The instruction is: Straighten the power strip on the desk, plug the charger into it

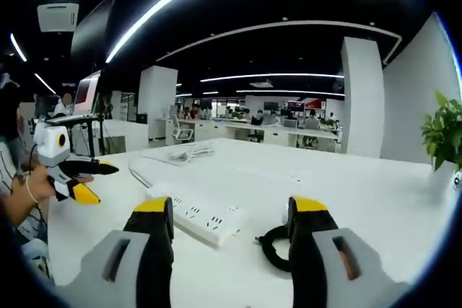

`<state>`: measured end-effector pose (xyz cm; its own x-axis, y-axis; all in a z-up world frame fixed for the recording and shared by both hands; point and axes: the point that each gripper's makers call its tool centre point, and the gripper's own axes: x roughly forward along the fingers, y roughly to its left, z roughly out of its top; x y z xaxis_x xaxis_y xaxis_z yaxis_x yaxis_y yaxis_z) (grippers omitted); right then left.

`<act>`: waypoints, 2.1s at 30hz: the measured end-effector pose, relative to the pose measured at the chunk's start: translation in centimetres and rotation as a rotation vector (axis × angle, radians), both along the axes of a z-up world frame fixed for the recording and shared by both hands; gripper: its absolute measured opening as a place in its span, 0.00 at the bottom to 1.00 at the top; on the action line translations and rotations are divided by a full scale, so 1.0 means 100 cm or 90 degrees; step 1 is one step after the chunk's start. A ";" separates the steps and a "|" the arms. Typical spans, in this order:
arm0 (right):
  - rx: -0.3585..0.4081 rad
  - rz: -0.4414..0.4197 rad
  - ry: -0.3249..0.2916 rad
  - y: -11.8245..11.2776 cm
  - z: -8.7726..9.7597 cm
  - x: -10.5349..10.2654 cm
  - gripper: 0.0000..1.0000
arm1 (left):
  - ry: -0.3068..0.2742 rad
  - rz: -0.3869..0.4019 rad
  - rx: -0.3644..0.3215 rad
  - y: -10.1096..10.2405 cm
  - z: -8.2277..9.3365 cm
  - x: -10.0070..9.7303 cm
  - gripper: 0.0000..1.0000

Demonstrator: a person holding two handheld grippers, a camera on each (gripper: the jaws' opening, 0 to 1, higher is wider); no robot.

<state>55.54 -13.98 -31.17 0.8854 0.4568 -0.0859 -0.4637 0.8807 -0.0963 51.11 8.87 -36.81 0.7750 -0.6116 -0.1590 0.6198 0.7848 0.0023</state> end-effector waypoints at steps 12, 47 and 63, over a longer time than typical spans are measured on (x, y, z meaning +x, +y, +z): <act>0.008 -0.034 0.000 -0.028 -0.002 0.022 0.64 | -0.004 0.003 -0.010 0.002 0.003 -0.002 0.74; -0.016 -0.047 0.070 -0.047 -0.038 0.038 0.61 | 0.014 0.000 0.004 0.006 -0.011 -0.009 0.74; -0.060 -0.001 0.138 -0.031 -0.064 0.034 0.61 | 0.026 0.000 -0.005 0.007 -0.014 -0.011 0.74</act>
<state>58.96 -17.11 -37.59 0.8424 0.4362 -0.3163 -0.4812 0.8732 -0.0772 49.99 9.61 -38.23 0.7678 -0.6134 -0.1849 0.6197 0.7843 -0.0290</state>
